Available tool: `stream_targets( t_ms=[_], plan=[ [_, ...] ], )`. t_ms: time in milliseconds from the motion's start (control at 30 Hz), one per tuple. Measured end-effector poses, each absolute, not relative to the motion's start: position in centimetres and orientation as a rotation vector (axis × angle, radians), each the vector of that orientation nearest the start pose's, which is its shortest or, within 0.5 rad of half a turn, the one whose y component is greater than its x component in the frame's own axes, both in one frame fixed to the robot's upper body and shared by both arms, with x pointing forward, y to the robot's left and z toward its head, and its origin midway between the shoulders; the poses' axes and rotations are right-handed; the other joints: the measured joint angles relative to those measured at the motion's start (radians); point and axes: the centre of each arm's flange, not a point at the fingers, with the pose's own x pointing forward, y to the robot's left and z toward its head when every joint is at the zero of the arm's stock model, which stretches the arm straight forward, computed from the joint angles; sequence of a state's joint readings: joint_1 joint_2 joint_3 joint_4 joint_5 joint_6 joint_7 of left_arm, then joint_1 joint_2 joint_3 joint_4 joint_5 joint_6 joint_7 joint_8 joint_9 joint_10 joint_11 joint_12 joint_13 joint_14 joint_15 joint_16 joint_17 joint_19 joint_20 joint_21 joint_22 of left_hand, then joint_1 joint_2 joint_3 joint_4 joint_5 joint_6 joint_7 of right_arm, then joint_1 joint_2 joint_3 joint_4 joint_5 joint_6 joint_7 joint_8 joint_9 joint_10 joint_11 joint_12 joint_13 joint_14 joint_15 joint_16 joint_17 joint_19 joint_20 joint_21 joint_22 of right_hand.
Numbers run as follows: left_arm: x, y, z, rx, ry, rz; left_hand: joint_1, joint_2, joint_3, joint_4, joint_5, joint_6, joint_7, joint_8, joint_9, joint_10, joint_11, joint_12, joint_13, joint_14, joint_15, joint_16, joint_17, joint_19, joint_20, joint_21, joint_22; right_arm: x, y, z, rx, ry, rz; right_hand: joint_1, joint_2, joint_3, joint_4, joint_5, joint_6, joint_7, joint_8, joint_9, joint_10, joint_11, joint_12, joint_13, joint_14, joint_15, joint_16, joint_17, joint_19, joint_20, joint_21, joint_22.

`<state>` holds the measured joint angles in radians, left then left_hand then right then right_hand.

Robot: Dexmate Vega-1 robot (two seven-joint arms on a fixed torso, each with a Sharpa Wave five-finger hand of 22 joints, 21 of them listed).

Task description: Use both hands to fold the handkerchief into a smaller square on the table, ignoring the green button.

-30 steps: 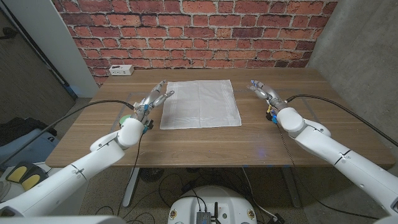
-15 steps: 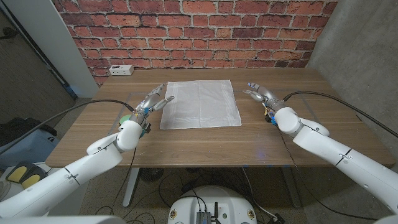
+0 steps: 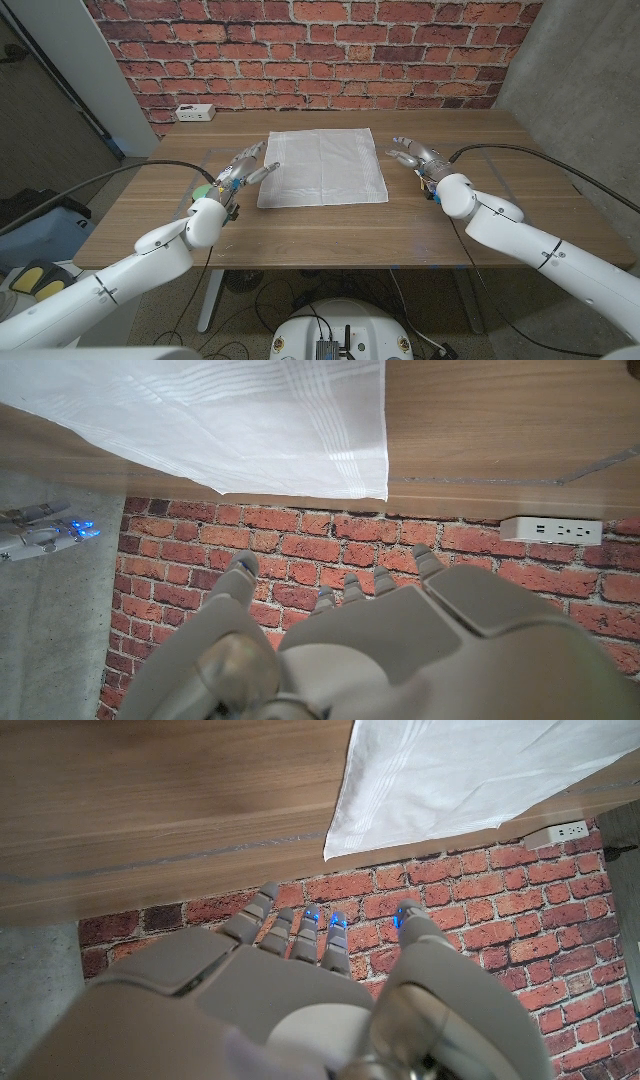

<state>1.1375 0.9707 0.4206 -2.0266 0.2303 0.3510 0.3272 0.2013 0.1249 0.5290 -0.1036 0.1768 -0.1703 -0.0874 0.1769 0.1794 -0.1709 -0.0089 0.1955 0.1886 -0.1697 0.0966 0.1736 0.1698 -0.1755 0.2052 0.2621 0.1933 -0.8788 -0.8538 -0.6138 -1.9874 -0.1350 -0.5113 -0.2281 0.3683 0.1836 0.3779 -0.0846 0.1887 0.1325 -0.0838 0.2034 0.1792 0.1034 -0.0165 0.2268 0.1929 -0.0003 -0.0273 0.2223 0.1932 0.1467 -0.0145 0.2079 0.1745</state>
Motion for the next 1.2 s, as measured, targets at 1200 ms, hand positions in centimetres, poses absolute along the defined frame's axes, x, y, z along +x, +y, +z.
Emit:
stream_targets(
  t_ms=[1200],
  plan=[
    [51.7,28.7,-5.4,1.334,-0.417,0.182,0.145,-0.024,0.038,-0.068,0.0,0.186,0.006,0.049,0.0,0.074,-0.029,0.041,-0.003,0.009,-0.019,0.02,0.0,0.093,-0.016,0.012,-0.007,54.3,-19.7,-4.0,-1.225,-0.426,-0.155,0.182,-0.03,0.071,-0.081,0.004,0.208,0.007,0.024,0.004,0.115,-0.028,0.006,0.0,0.109,-0.009,0.0,-0.012,0.097,0.018,0.009,-0.002]
  ],
)
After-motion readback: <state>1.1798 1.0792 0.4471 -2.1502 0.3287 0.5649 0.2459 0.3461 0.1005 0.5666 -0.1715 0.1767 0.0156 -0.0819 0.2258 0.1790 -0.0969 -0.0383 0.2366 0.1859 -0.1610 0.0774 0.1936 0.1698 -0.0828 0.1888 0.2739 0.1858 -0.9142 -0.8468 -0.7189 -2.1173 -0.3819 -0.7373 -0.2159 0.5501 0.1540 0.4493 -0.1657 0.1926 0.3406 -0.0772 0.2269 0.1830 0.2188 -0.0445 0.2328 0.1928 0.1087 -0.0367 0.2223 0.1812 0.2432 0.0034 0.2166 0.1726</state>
